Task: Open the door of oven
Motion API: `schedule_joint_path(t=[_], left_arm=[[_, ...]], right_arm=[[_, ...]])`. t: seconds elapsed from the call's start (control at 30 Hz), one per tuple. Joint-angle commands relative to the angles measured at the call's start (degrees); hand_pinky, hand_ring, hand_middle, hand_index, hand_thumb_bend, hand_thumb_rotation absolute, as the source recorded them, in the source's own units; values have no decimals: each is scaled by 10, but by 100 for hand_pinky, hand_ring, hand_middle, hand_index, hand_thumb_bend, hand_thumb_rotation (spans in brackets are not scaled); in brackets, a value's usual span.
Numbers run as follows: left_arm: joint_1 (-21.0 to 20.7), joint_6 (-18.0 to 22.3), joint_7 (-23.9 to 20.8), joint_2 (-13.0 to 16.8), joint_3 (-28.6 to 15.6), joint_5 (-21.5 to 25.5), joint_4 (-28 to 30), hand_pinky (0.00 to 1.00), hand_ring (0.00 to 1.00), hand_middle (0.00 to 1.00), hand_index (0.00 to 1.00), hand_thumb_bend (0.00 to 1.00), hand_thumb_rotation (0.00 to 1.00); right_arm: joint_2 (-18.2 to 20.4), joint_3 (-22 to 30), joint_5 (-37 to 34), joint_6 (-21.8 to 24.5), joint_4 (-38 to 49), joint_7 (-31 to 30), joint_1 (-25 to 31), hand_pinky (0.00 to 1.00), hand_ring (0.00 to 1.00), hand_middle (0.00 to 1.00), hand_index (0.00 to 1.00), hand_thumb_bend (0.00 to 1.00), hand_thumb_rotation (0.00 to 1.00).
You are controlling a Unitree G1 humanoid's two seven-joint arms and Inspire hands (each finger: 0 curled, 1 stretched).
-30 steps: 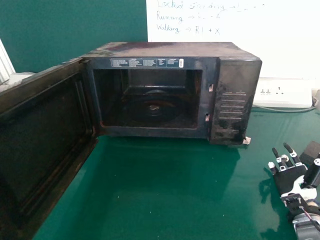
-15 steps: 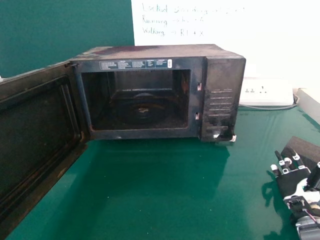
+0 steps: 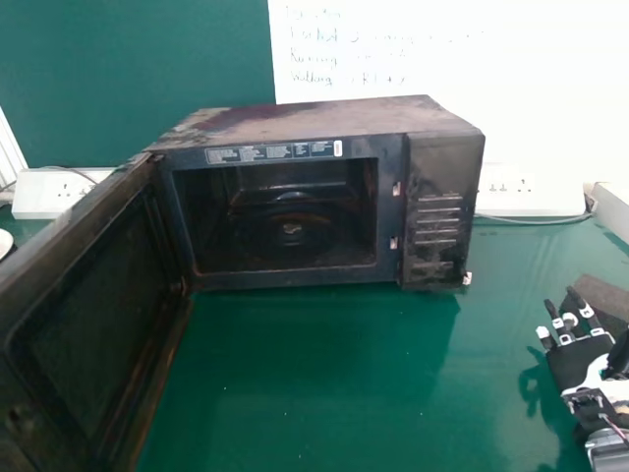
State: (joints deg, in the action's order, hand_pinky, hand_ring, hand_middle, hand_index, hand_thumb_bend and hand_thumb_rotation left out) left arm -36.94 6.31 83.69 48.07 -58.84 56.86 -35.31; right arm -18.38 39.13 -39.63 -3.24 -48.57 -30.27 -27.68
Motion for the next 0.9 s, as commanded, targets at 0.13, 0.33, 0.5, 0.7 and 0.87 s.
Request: schedule_joint_path(t=[0.13,0.33,0.5,0.7,0.87], left_arm=[[0,2,14,6,28,-1,1,4,8,16,54,100,87],[-7,33,26,1,39,-7,-1,4,8,16,60,100,89],[-18,72,41,13,40,-14,-38,3,7,15,65,100,85],[-31,79,50,-2,49,-8,-43,3,7,15,66,100,86],[-37,86,56,-2,53,-10,-67,3,7,15,68,100,93]], right_arm=[[5,3,-4,-1,-10,-8,8,84,100,100,100,100,98],[5,2,-2,-1,-9,1,6,79,100,100,100,100,100],[5,1,-3,0,-8,-1,7,79,100,100,100,100,100],[6,-2,2,1,-2,11,9,75,100,100,100,100,99],[7,-1,1,2,-1,17,9,76,100,100,100,100,98]])
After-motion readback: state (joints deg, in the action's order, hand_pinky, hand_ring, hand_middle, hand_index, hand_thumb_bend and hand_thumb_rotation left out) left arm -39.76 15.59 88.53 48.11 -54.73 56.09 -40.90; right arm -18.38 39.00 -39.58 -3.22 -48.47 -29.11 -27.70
